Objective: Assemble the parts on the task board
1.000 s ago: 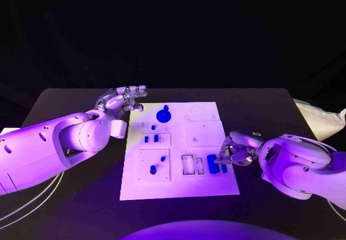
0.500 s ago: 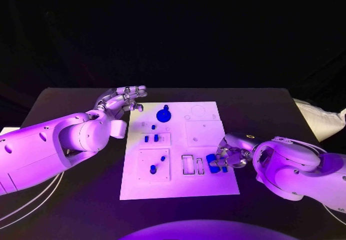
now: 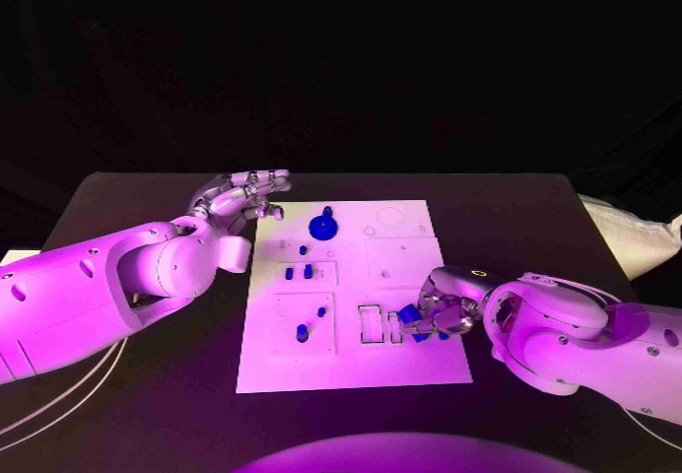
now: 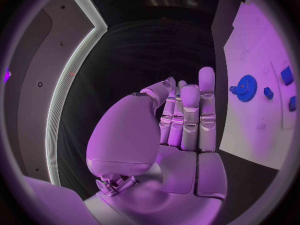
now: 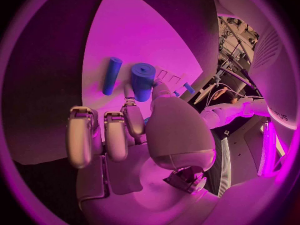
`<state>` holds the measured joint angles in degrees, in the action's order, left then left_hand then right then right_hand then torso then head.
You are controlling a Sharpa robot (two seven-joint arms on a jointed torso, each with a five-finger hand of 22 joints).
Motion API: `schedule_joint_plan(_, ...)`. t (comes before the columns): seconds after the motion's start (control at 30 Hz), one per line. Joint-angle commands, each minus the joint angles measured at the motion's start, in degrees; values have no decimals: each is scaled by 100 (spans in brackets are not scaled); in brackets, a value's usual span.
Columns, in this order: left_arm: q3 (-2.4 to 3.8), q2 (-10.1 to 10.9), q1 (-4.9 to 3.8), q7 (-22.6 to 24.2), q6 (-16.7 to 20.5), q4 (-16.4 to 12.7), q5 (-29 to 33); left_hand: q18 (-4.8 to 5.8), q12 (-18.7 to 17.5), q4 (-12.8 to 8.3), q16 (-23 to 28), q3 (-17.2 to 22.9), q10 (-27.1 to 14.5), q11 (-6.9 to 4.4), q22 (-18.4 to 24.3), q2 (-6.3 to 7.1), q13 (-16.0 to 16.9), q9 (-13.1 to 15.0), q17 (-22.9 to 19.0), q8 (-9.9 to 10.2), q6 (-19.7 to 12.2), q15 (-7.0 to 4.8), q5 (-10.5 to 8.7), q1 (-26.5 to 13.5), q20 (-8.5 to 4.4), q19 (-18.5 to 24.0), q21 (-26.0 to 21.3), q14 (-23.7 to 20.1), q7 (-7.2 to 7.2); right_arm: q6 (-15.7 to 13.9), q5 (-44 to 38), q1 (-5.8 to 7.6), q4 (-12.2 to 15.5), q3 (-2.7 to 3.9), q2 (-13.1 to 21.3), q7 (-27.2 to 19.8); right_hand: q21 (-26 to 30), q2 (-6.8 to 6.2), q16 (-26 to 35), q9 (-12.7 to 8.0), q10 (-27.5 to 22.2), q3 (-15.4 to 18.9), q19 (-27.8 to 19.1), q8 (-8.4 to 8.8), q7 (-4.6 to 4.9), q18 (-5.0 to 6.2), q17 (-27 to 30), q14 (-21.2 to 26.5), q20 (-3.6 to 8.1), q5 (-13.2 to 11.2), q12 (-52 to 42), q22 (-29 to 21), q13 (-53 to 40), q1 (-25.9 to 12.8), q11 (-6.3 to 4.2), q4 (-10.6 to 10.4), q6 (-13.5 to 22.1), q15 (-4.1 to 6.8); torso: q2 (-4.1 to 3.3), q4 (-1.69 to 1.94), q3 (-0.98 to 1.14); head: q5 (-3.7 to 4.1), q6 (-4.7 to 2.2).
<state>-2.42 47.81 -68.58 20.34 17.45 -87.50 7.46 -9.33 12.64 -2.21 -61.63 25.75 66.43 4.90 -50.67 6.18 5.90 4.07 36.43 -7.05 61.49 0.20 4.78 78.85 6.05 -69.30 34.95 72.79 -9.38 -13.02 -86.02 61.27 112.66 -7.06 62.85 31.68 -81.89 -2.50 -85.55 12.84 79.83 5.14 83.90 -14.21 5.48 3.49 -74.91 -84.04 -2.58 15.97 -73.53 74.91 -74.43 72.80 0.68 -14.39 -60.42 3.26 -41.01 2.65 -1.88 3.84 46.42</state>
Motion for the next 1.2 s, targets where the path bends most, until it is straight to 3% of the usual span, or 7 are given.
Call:
schedule_joint_plan(0.03,4,2,4,-8,-120,-8,-21,-114,30,-6,14,-24,-37,15,9,-28,7,-6,-5,-24,-23,7,4,34,-3,-9,-26,-40,-4,1,-66,-72,-68,-49,-39,50,-20,103,-26,33,69,-7,80,-4,-40,-39,-636,-441,16,89,-50,81,-36,147,-16,55,-3,28,5,6,-7,-12,3)
schedule_joint_plan(0.3,4,13,4,-10,-119,-12,-21,-115,32,-10,15,-24,-39,15,10,-28,7,-6,-10,-25,-24,7,4,39,-3,-10,-27,-42,-4,-522,27,-68,60,-40,132,51,-25,266,-28,156,178,4,86,-61,-101,-40,-638,-441,54,450,-152,90,-179,281,-72,82,-99,75,4,7,0,-23,-6)
schedule_joint_plan(0.57,4,2,5,-12,-124,3,-21,-115,32,-10,15,-24,-39,15,10,-28,7,-6,-10,-25,-24,7,4,39,-3,-10,-27,-42,-4,-978,907,150,325,-9,323,-86,-22,318,-31,218,182,38,88,-48,-110,-41,-646,-442,75,696,-116,88,-183,302,-85,65,-87,90,4,-6,-5,-19,-26)
schedule_joint_plan(0.67,4,-7,6,-15,-132,3,-21,-115,32,-10,15,-24,-39,15,10,-28,7,-6,-10,-25,-24,7,4,39,-3,-10,-27,-42,-4,-989,1210,190,355,-5,247,-102,-22,337,-28,251,185,77,89,-37,-110,-41,-639,-441,77,854,-99,88,-189,255,-84,14,-78,90,-1,4,-6,-37,-34)
schedule_joint_plan(0.83,3,-7,6,-20,-143,-2,-21,-115,32,-10,15,-24,-39,15,10,-28,7,-6,-10,-25,-24,7,4,39,-3,-10,-27,-42,-4,-843,1451,204,317,-4,43,-62,-17,336,-22,278,151,126,87,-33,-107,-40,-628,-439,76,895,-15,83,-132,189,-82,-42,-83,89,-2,9,-8,-66,-25)
schedule_joint_plan(1.0,3,4,6,-22,-141,-11,-21,-115,32,-10,15,-24,-39,15,10,-28,7,-6,-10,-25,-24,7,4,39,-3,-10,-27,-42,-4,-674,1542,156,237,-4,-225,-26,-15,365,-17,318,150,187,86,-37,-116,-40,-617,-437,77,907,25,81,-118,87,-86,-130,-109,92,-2,0,-16,-100,-3)
schedule_joint_plan(1.2,3,9,6,-23,-146,-21,-21,-115,39,-19,19,-28,-45,16,11,-28,8,-7,-24,-27,-27,6,3,47,-4,-11,-31,-47,-5,-585,1558,90,179,-4,-450,10,-15,408,-15,361,130,250,87,-46,-132,-39,-615,-437,83,901,115,84,-60,-26,-99,-202,-149,100,-4,6,-9,-111,14)
